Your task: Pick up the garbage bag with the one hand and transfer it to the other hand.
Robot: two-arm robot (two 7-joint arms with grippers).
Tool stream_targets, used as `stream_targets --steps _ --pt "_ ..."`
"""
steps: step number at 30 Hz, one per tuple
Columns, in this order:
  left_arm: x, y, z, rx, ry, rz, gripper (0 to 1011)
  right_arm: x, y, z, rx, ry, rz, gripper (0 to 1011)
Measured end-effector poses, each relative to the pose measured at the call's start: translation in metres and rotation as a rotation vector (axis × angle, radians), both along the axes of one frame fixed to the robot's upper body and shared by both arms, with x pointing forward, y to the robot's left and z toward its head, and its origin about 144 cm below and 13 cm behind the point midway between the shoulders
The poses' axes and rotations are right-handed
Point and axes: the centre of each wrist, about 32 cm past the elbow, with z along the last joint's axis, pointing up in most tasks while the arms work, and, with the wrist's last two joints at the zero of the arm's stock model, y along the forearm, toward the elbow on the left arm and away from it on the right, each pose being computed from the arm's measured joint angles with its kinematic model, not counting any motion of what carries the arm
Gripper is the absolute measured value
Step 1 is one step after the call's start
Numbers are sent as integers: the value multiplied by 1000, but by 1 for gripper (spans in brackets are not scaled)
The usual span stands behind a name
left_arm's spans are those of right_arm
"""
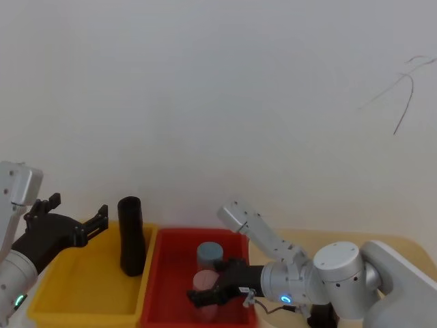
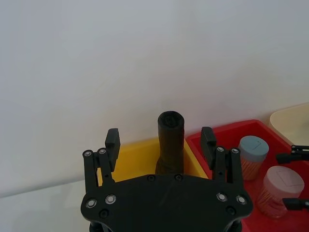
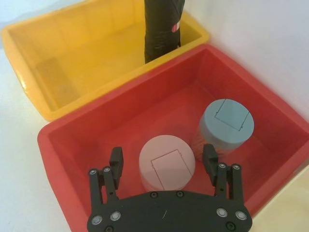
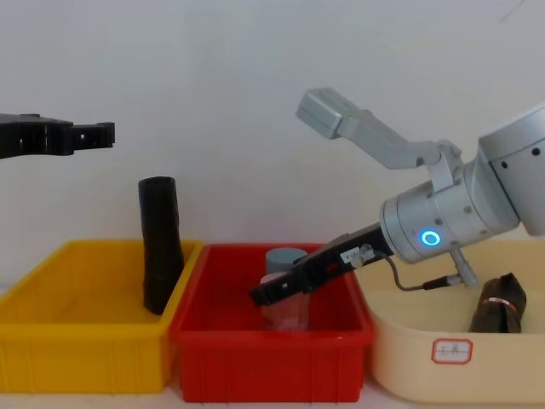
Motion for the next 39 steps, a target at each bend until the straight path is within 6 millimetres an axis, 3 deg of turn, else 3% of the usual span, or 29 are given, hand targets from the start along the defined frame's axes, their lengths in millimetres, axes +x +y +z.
stream_targets --steps 22,27,35,39 --pt "0 0 0 0 0 0 1000 7 -3 -10 11 36 1 993" --pt "0 0 0 0 0 0 1000 7 -4 -11 12 40 3 908" --pt "0 0 0 0 0 0 1000 8 -4 -12 13 46 5 667" --pt "0 0 0 0 0 0 1000 8 -4 -12 13 46 5 663"
